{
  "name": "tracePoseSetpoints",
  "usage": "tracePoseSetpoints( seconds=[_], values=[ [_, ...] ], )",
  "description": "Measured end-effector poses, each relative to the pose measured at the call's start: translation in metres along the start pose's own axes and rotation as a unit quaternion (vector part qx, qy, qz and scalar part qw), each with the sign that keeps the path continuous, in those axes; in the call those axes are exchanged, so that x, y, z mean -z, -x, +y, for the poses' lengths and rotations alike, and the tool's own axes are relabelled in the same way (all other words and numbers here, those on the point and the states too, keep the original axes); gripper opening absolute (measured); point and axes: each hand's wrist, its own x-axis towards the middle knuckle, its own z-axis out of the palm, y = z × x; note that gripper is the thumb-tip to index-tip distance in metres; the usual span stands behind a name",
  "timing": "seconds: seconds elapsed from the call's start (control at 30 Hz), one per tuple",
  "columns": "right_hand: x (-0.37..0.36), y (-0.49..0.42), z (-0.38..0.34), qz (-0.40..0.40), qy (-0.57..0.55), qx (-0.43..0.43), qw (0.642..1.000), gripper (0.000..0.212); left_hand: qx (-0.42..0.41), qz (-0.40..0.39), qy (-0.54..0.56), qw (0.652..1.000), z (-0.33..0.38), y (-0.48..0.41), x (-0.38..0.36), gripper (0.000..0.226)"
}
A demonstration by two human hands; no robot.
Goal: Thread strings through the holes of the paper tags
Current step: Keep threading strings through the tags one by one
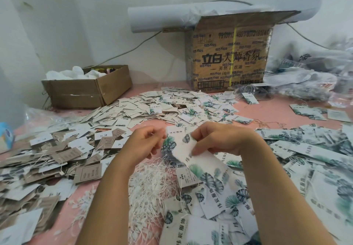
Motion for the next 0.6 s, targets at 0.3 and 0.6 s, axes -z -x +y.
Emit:
tracePoseSetpoints(
  seconds=[0.3,0.6],
  values=[
    [-0.034,-0.019,-0.01,-0.161,0.275,-0.175,0.932,0.014,0.05,-0.078,-0.22,0.971,-0.023,-0.005,-0.006,0.006],
    [-0.039,-0.02,-0.018,-0.16,0.338,-0.164,0.913,0.021,0.012,-0.044,-0.3,0.953,-0.03,-0.007,-0.024,0.016]
  ],
)
